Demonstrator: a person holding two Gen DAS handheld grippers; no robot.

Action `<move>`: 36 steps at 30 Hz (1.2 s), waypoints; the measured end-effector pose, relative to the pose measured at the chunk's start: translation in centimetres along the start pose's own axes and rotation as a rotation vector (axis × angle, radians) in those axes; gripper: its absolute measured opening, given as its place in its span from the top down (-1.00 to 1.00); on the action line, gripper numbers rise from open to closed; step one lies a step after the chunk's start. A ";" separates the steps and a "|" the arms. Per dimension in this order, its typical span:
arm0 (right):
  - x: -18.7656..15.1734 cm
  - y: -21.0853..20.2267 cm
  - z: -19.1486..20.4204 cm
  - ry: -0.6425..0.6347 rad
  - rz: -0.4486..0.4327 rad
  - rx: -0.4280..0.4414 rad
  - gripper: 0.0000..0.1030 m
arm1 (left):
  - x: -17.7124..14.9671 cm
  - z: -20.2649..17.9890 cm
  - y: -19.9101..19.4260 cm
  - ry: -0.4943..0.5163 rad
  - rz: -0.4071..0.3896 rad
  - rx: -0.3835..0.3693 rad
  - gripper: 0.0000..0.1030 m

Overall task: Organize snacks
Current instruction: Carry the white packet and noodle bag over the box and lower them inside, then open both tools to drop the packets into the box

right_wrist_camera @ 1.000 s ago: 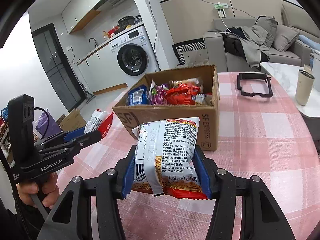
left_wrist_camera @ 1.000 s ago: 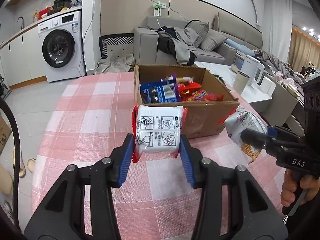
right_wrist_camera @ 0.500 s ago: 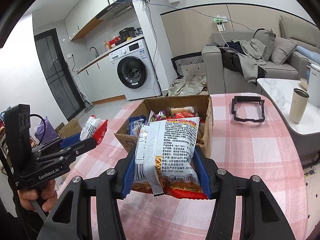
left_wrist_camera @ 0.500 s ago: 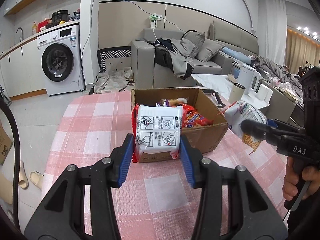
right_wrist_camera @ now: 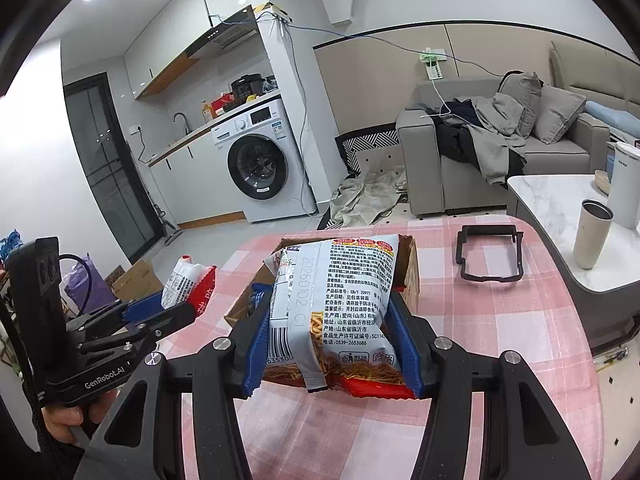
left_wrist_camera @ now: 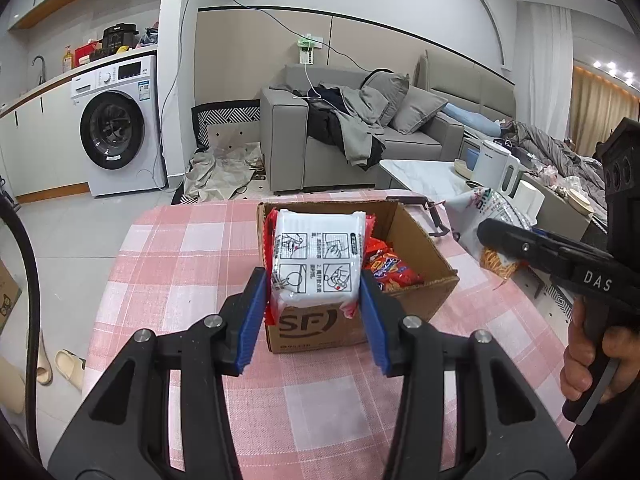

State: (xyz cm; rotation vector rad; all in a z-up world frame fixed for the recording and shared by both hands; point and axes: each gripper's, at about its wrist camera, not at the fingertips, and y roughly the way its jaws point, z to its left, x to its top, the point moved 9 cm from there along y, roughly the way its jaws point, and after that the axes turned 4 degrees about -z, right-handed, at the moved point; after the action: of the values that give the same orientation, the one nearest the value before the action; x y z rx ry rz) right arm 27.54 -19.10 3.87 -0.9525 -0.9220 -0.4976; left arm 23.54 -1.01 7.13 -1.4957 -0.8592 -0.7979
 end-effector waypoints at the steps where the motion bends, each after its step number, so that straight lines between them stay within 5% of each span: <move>1: 0.2 0.2 -0.1 0.003 0.001 0.000 -0.06 | 0.2 0.0 0.1 -0.001 -0.001 0.000 0.18; 24: 2.5 5.4 0.5 -0.009 -0.004 0.022 -0.06 | 4.4 1.2 6.4 -0.032 -0.016 -0.012 0.17; 36: 1.5 10.6 -0.7 0.012 0.055 0.001 -0.06 | 3.5 2.4 12.8 -0.024 0.032 0.001 0.17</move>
State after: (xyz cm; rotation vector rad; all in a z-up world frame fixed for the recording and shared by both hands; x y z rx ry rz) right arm 36.29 -14.23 -0.05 -0.9702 -0.8825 -0.4560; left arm 36.44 0.94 3.63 -1.5172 -0.8520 -0.7570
